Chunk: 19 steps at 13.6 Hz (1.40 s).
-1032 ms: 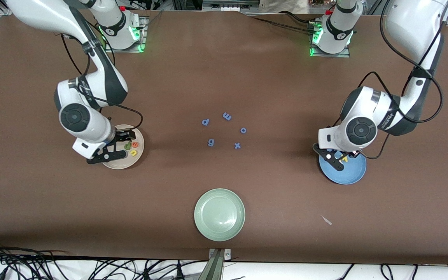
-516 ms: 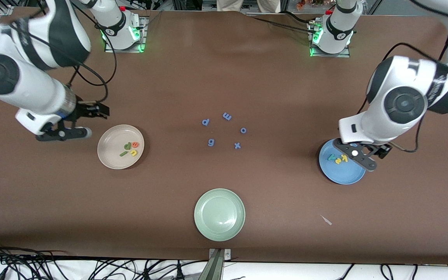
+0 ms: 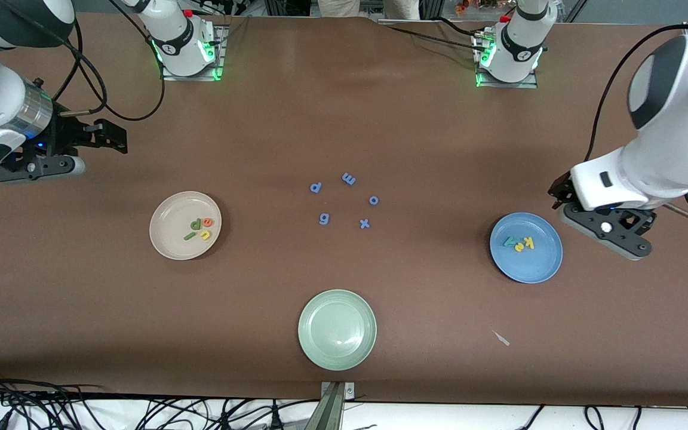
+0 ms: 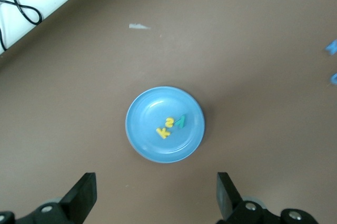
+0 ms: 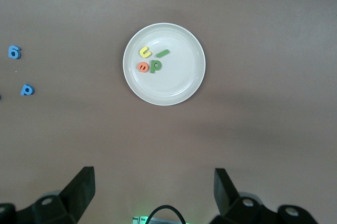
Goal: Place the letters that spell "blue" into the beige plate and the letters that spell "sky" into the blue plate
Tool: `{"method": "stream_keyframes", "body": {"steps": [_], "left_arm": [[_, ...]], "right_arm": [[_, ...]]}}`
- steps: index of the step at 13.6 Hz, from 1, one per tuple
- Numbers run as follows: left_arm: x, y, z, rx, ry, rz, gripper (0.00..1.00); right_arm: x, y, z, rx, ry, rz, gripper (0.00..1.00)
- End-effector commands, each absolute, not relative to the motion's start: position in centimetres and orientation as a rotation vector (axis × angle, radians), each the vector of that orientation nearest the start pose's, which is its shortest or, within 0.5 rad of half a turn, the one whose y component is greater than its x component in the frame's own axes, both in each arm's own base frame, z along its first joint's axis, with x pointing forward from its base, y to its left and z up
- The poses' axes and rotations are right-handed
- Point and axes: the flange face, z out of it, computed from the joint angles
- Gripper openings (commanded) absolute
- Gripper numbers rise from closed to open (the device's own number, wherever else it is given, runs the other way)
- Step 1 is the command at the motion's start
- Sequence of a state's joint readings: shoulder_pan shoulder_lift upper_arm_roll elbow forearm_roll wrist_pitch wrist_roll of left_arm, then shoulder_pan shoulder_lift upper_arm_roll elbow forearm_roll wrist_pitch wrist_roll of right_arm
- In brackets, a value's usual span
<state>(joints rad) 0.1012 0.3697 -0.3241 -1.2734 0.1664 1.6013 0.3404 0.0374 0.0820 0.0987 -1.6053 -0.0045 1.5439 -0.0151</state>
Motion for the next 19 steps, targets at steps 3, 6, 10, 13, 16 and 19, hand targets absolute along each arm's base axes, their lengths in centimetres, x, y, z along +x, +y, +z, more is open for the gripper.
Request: {"method": "stream_keyframes", "body": {"steps": [3, 6, 10, 13, 16, 19], "left_arm": [[63.9, -6.9, 58.8, -3.103, 0.383, -0.013, 1.00], [60.9, -4.0, 57.2, -3.227, 0.019, -0.006, 1.00], [56.8, -3.1, 56.4, -3.216, -0.029, 0.000, 1.00], [56.2, -2.8, 57.0, -3.168, 0.013, -0.013, 1.00], [56.1, -3.4, 57.2, -3.168, 0.023, -0.018, 1.00], [56.3, -3.5, 57.9, -3.165, 0.028, 0.024, 1.00]], "right_arm": [[56.5, 7.3, 57.0, -3.115, -0.365, 0.211, 1.00], [56.7, 7.0, 58.6, -3.125, -0.361, 0.154, 1.00], [57.1, 6.0, 60.0, -3.129, -0.335, 0.115, 1.00], [57.0, 6.0, 60.2, -3.129, -0.332, 0.111, 1.00], [57.1, 6.1, 60.2, -3.128, -0.332, 0.096, 1.00], [57.1, 6.1, 60.2, -3.131, -0.330, 0.099, 1.00]]}}
